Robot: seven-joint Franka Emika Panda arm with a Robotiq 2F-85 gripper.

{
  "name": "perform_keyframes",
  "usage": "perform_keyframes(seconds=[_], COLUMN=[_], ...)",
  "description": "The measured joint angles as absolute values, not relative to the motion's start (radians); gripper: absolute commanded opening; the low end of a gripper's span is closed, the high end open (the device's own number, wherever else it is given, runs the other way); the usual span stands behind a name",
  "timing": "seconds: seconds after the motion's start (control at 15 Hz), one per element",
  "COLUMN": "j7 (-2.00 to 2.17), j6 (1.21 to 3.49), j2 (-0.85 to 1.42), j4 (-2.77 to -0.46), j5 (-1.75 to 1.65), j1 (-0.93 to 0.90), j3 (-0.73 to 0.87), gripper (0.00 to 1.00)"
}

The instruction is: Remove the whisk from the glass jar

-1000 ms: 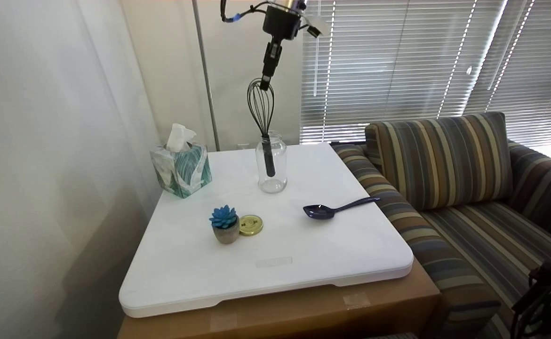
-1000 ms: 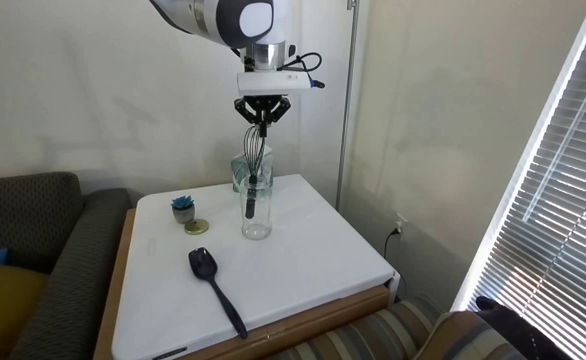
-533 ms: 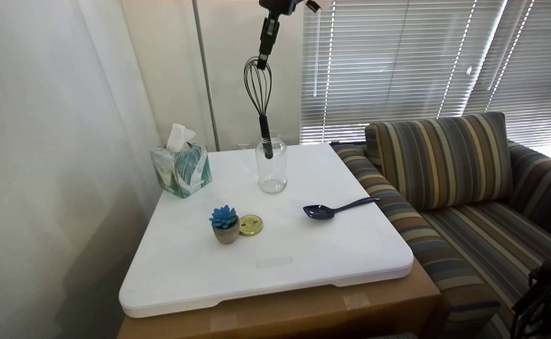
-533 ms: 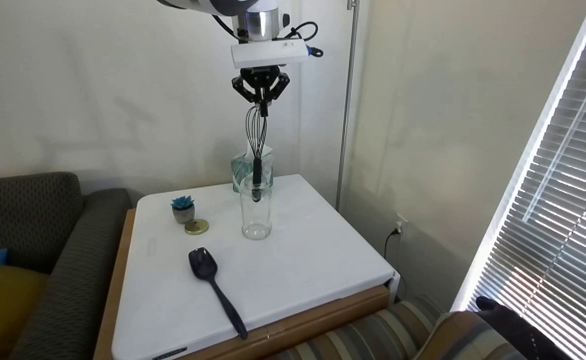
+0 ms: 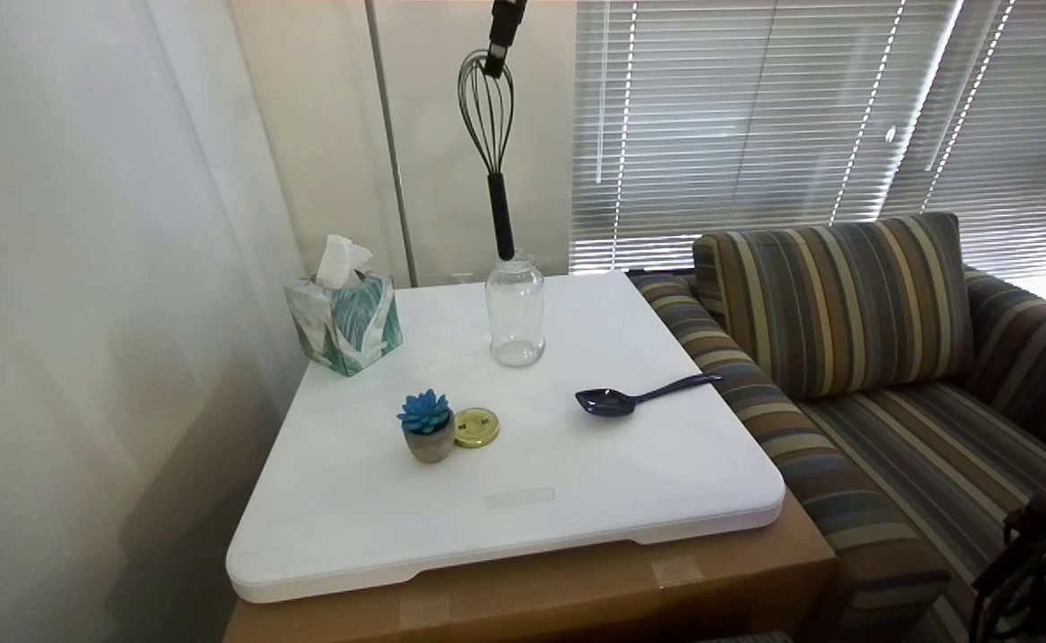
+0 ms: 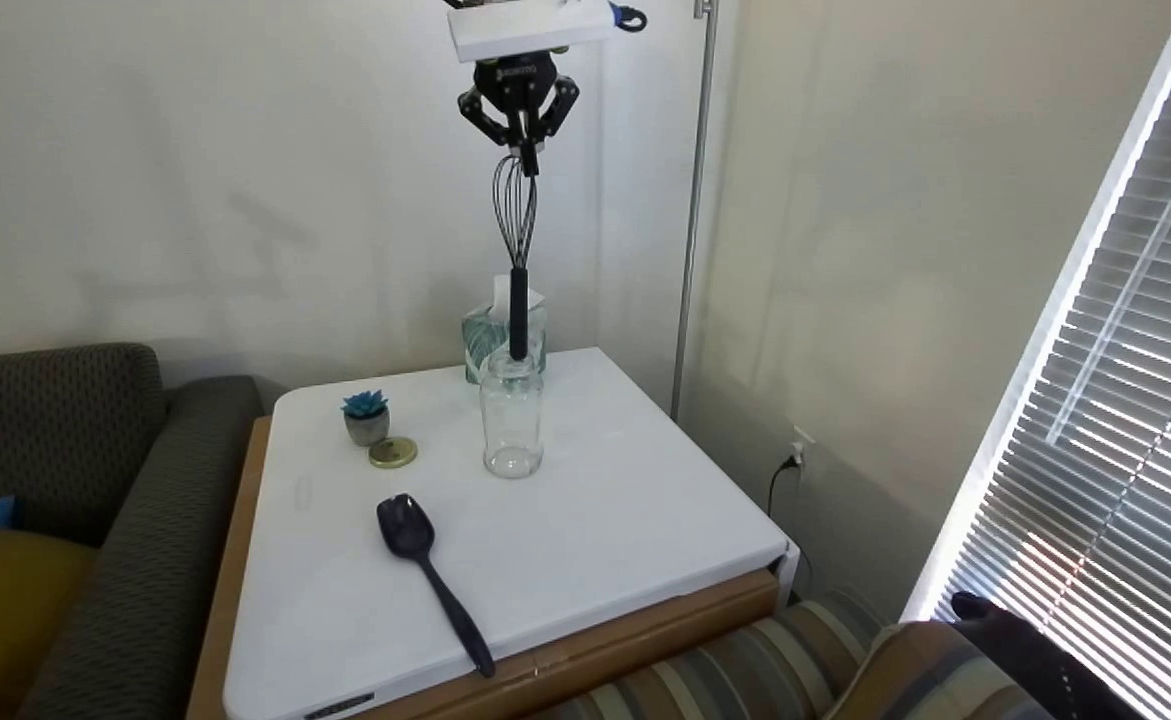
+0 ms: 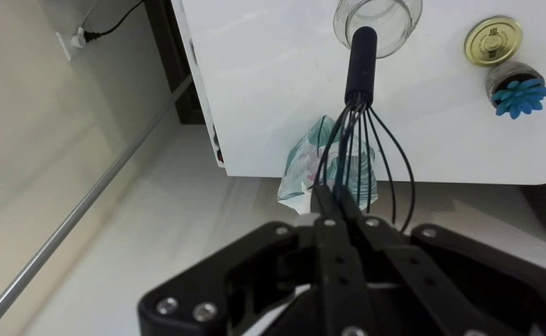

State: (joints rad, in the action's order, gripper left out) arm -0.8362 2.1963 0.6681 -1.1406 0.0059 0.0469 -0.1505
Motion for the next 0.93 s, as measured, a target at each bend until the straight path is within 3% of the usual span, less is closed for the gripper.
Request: perform_keyframes(seconds=[0.33,0.93], j7=[-0.781,-0.73], j6=[2.124,1.757], j2=[0.606,0.496], j4=[-1.153,-1.254], j5=[0.006,0.183], j1=[0.05,0.143], j3=[-0.141,-0.133], gripper=[0.01,0.01])
